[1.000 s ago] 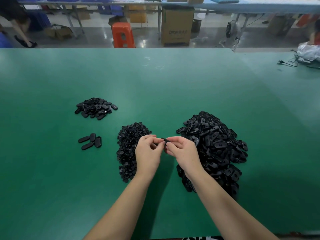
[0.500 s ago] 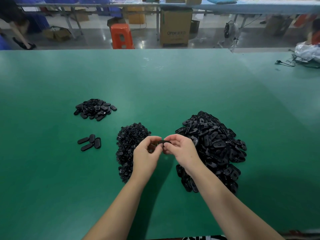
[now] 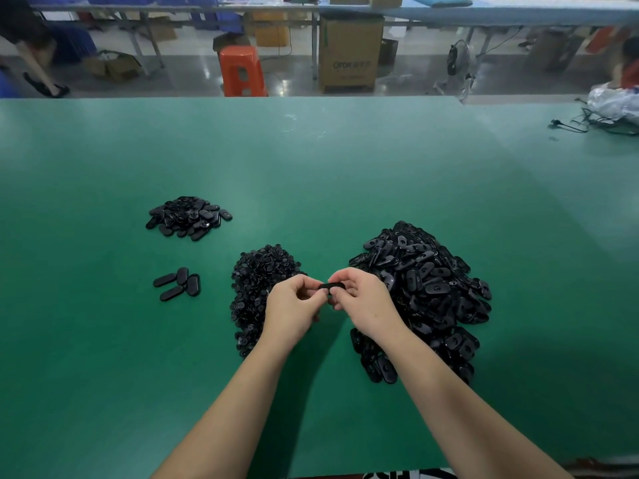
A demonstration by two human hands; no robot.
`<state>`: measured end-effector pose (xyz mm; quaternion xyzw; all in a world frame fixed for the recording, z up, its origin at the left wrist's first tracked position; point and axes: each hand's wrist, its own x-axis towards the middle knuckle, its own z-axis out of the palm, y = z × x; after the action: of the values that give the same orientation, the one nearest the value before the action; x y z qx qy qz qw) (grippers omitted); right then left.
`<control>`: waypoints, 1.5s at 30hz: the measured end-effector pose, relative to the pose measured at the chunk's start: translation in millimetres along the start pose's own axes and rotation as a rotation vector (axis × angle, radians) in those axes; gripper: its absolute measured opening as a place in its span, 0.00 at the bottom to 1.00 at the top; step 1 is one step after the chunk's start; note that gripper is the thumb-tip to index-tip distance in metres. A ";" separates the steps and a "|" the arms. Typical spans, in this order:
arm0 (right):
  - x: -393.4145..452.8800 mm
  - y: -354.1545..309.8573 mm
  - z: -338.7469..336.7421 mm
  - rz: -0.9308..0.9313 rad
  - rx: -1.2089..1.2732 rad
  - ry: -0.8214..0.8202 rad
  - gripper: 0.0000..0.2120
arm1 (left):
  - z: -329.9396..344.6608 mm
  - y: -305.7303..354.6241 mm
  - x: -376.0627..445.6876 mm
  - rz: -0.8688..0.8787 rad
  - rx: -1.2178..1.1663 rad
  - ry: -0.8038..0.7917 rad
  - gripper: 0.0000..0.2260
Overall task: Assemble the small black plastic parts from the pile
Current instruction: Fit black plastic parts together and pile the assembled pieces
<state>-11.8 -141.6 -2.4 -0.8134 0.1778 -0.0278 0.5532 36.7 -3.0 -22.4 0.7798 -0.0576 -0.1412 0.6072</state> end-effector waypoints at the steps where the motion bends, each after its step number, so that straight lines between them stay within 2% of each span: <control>1: 0.1 -0.1 -0.1 -0.002 -0.015 0.001 0.08 | 0.3 0.2 -0.3 -0.005 0.004 -0.001 0.03; 15: 4.3 -5.0 4.1 -0.010 -0.134 -0.016 0.10 | -1.1 0.9 -2.4 -0.028 -0.067 -0.007 0.03; 20: 6.9 -2.9 1.9 0.015 0.000 -0.018 0.10 | -2.7 1.8 -2.2 -0.008 -0.080 -0.005 0.05; 29: 8.6 3.9 8.0 0.044 0.035 0.031 0.06 | -3.1 -0.4 -4.2 0.018 -0.062 0.020 0.06; 34: 7.5 5.4 8.1 0.082 0.247 0.045 0.05 | -4.6 -1.7 -3.4 0.024 -0.104 0.019 0.06; 36: 8.7 5.0 7.7 0.062 0.210 0.023 0.06 | -6.8 -2.0 -0.7 0.034 -0.080 -0.009 0.06; 40: 7.5 3.5 6.7 -0.022 -0.001 0.020 0.10 | -10.4 -5.0 3.9 0.078 0.134 -0.031 0.03; 45: 6.2 0.7 5.1 -0.103 -0.152 0.032 0.11 | -13.8 -5.7 5.8 0.159 0.279 0.057 0.04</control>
<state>-4.9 -139.2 -6.0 -0.8605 0.1463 -0.0556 0.4848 45.8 9.7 -25.6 0.8532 -0.1209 -0.0611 0.5036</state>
